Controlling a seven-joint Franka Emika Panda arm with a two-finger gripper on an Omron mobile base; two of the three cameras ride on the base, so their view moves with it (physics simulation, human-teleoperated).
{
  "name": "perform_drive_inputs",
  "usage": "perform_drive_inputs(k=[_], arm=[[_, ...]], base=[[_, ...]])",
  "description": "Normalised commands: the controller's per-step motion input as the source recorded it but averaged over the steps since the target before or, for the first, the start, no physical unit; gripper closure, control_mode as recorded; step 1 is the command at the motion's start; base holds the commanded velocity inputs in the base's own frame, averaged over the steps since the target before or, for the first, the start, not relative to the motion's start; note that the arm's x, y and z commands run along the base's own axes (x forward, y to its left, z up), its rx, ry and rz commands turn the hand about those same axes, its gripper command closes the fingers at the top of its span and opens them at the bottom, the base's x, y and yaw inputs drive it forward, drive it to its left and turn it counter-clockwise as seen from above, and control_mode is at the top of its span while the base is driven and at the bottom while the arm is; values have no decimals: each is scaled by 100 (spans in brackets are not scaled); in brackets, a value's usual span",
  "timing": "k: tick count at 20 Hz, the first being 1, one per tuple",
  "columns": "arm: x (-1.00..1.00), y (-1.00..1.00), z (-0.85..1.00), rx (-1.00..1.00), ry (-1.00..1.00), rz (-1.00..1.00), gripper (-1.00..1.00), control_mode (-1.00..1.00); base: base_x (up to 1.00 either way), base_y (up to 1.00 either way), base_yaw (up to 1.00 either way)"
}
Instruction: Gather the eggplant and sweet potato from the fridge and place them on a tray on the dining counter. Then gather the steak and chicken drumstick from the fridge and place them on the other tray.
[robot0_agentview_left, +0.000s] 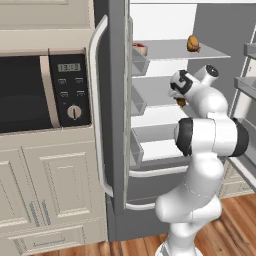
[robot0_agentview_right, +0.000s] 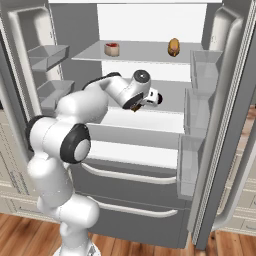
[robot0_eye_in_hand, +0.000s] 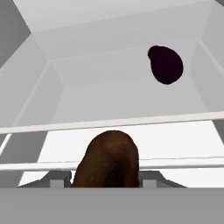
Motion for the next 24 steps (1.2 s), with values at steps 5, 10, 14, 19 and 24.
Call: perform_drive_inputs(k=[5, 10, 14, 19, 24], arm=[[-72, 2, 29, -3, 0, 0, 100, -100], [-81, 0, 23, -3, 0, 1, 100, -100], [-59, 0, 23, -2, 0, 1, 100, -100], [-42, 16, 4, -1, 0, 0, 100, -100], [-15, 5, 0, 0, 0, 0, 100, -100]], base=[[0, 0, 0], [0, 0, 0], [0, 0, 0], [0, 0, 0], [0, 0, 0]])
